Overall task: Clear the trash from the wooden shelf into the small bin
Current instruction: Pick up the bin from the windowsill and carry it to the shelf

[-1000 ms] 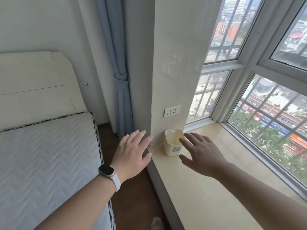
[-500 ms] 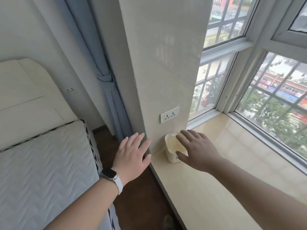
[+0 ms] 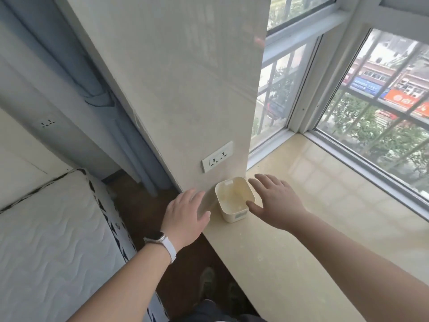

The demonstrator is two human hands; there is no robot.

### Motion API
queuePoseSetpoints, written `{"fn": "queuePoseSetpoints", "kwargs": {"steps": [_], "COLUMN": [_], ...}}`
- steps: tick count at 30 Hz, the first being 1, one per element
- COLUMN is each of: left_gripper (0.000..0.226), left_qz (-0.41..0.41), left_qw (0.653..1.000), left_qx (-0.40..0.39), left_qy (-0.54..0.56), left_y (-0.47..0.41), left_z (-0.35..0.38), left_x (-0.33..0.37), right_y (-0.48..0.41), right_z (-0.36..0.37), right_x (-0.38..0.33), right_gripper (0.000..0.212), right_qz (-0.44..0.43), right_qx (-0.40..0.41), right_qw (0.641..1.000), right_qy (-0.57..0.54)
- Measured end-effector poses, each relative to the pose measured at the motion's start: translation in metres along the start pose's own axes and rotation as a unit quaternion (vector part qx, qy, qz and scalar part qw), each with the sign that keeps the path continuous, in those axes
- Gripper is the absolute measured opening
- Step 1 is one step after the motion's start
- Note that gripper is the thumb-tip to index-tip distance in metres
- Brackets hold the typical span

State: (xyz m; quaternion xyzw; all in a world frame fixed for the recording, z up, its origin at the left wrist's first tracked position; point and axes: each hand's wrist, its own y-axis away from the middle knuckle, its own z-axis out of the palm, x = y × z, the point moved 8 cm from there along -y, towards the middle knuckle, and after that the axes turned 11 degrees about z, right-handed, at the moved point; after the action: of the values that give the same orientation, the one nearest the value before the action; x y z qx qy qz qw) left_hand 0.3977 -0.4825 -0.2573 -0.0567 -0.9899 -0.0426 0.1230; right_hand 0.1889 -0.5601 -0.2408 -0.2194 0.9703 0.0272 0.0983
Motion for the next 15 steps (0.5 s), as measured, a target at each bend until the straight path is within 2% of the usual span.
{"fn": "queuePoseSetpoints", "kwargs": {"steps": [3,6,12,15], "left_gripper": [0.060,0.063,0.080,0.088], "left_qz": [-0.030,-0.094,-0.193,-0.208], "left_qw": [0.993,0.957,0.862,0.841], "left_qx": [-0.013,-0.027,-0.084,-0.138], "left_qy": [0.115,0.274,0.461,0.481], "left_y": [-0.016,-0.031,-0.057,-0.064], "left_z": [0.029,0.062,0.150,0.189], "left_x": [-0.013,-0.028,-0.053,-0.062], "right_y": [-0.009,-0.010,-0.005,-0.006], "right_z": [0.025,0.054,0.148,0.187], "right_x": [0.021,0.041,0.079,0.097], "right_gripper": [0.065,0.068,0.073,0.072], "right_qz": [0.037,0.108,0.282,0.347], "right_qx": [-0.044,-0.086,-0.188,-0.199], "right_qw": [0.997,0.977,0.872,0.820], "right_qy": [-0.046,-0.161,-0.354,-0.410]}}
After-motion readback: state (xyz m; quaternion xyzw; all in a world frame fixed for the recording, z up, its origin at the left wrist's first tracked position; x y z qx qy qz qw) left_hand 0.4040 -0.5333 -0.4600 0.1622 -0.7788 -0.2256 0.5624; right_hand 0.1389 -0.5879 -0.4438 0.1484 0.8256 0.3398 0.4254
